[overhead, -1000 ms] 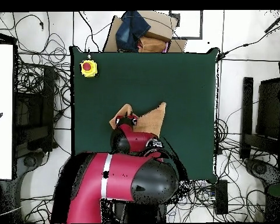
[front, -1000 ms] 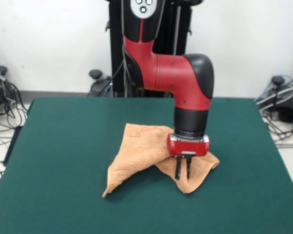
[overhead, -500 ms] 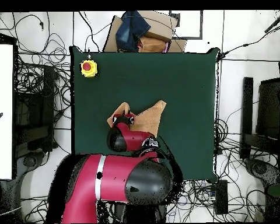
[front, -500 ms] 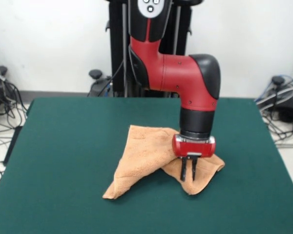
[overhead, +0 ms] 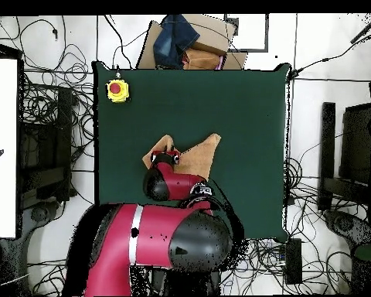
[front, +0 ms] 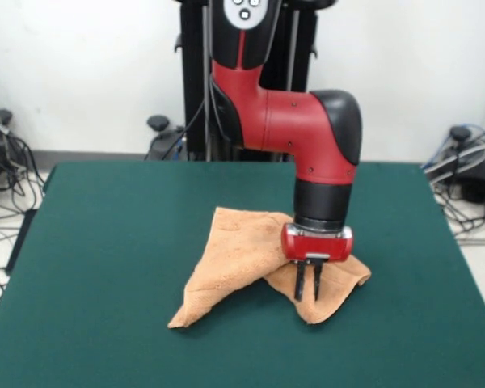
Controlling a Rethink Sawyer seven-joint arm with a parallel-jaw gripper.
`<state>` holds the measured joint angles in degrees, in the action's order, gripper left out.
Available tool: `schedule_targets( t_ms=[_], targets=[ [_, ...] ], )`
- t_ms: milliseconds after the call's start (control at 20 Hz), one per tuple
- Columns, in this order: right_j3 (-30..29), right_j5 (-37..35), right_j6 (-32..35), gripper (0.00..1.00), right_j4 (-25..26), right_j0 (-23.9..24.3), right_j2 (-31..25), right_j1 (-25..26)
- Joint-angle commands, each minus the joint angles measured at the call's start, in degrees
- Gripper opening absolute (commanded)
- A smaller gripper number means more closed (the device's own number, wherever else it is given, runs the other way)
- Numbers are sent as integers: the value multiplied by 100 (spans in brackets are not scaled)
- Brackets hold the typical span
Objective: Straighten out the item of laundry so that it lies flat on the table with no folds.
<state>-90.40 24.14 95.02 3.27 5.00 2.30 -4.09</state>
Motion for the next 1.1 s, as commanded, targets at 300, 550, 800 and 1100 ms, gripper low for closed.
schedule_targets(
  t_ms=[300,550,800,1100],
  targets=[
    [488,-324,699,0,60,266,-132,-120],
    [475,-255,708,100,48,266,-107,-100],
    [467,-162,745,100,35,268,-100,-58],
    [508,7,735,100,142,298,-100,-49]
  ],
)
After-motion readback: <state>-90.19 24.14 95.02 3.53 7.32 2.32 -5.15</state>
